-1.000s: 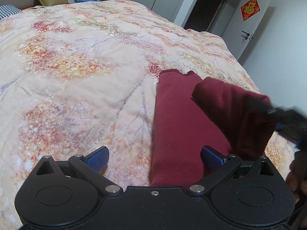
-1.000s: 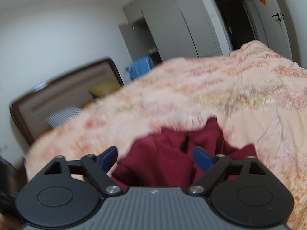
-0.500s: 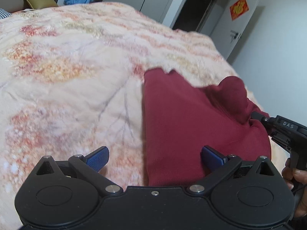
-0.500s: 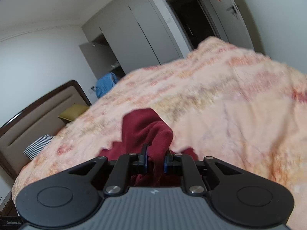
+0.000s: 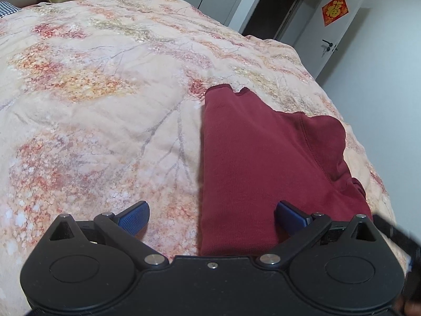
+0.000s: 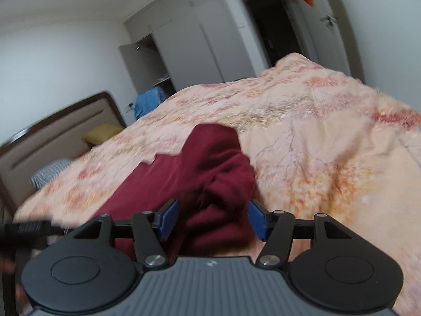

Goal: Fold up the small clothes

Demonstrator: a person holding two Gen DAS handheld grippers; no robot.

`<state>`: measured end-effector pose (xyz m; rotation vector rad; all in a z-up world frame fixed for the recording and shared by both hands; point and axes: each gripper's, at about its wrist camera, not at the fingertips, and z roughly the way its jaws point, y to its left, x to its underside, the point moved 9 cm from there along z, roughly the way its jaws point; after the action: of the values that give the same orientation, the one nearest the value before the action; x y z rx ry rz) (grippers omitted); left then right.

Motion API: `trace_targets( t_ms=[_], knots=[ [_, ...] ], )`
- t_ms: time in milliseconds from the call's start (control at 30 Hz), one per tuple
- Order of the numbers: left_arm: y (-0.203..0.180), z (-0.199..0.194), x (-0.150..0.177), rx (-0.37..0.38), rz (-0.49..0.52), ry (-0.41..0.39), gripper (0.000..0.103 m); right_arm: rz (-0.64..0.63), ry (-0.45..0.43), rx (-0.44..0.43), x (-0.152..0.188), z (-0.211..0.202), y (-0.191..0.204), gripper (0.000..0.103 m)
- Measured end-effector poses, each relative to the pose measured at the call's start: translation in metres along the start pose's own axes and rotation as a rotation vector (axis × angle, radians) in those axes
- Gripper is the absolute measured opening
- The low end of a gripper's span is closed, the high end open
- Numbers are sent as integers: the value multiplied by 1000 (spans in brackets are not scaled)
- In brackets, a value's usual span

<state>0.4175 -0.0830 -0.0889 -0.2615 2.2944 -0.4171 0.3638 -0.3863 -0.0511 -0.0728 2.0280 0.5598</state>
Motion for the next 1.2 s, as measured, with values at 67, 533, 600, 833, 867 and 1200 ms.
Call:
trace_targets(
  t_ms=[67,533,600,833,867,1200],
  knots=[
    [0,-1,0,1,-3,-1,102,-57,23,-16,12,-11,11,64],
    [-7,-17,-3,-4,18,-26,102,-447,-12,19,29,-5,90,6],
    [-7,-17,-4,-4,26,-30,102,-515,-66,71,23,-16,94,6],
    [0,2,16,-46,56,58,102,-537,47,108,56,-11,80,6],
    [2,3,18,-50,56,62,102,-531,59,112,61,-11,78,6],
    [3,6,19,-54,51,61,102,-452,-1,206,38,-42,48,61]
  ],
)
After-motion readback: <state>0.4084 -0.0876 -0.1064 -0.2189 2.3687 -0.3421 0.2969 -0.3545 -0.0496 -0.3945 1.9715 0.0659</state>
